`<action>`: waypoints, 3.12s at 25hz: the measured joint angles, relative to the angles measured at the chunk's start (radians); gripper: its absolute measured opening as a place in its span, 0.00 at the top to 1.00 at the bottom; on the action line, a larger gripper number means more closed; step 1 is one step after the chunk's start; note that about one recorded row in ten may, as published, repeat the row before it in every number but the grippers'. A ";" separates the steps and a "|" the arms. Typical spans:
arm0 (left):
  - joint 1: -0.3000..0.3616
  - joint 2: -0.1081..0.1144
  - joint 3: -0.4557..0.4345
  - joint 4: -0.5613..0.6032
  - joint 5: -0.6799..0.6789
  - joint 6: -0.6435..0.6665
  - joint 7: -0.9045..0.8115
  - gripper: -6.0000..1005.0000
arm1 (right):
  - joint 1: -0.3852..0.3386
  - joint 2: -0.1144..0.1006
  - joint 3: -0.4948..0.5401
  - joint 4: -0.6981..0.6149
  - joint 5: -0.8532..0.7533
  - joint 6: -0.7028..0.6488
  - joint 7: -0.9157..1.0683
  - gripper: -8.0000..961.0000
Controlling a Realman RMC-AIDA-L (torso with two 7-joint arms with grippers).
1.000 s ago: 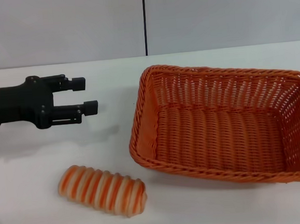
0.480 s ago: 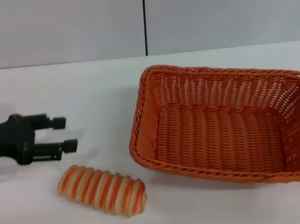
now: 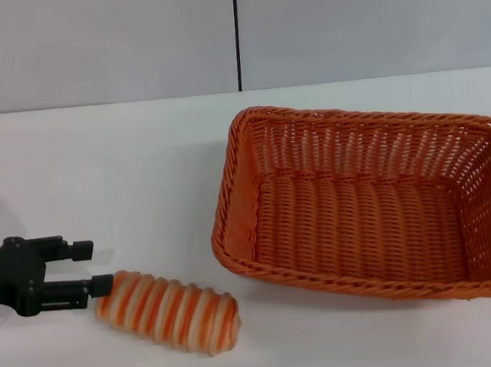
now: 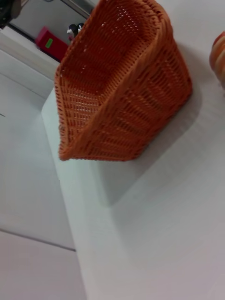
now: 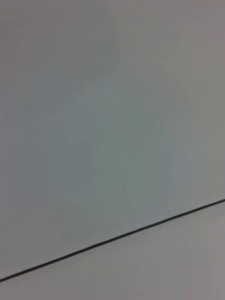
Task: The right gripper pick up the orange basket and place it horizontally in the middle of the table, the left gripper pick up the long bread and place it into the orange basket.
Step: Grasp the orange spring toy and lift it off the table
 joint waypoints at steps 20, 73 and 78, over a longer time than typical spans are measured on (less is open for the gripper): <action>0.031 -0.024 -0.001 -0.023 0.018 -0.051 0.028 0.23 | 0.012 0.017 -0.002 0.001 -0.022 -0.013 0.000 0.46; 0.021 -0.065 0.007 -0.048 0.058 -0.121 0.054 0.24 | 0.015 0.009 0.002 0.001 -0.023 -0.078 0.036 0.46; 0.021 -0.066 -0.001 -0.048 0.058 -0.133 0.054 0.26 | 0.008 0.009 0.008 0.002 -0.017 -0.077 0.037 0.46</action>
